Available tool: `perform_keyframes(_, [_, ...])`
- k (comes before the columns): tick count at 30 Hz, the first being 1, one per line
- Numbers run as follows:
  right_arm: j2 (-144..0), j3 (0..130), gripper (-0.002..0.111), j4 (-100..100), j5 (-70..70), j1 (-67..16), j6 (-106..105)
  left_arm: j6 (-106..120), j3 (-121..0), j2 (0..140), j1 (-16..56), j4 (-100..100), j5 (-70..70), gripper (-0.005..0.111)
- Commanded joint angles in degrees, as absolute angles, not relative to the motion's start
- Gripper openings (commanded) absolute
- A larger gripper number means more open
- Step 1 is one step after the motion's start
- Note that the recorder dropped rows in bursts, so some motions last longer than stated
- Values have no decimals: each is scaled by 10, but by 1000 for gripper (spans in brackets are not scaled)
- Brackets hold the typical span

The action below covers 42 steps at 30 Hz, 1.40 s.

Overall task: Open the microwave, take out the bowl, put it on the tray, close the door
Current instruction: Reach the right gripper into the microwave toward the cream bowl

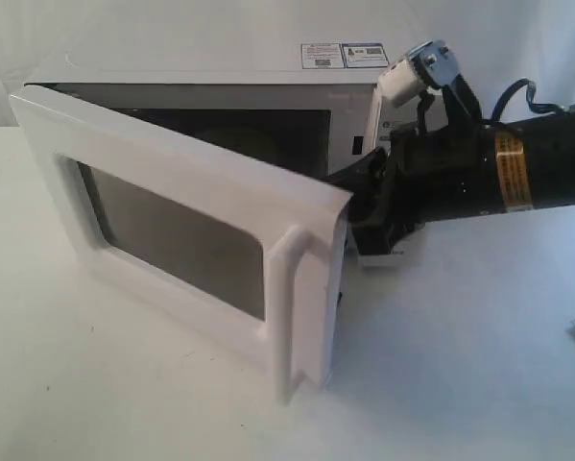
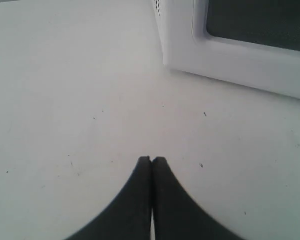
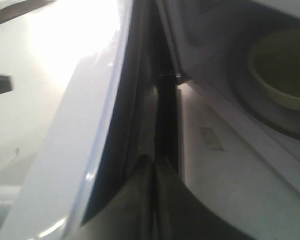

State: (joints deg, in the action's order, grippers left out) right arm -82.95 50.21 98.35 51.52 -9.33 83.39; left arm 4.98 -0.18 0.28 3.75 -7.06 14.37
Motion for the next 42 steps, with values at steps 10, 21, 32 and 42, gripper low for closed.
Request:
perform_keyframes(10, [-832,508,0,999,495,-171,876,50,0,0,35,-73,145,0])
perform_keyframes(21, [-927,565,0,999,140,-389,697,50,0,0,35,-73,145,0])
perform_keyframes(32, [-1021,607,0,934,-245,-497,421,50,0,0,35,-73,145,0])
perform_keyframes(42, [-1117,701,0,865,-348,-501,230,50,0,0,35,-73,145,0])
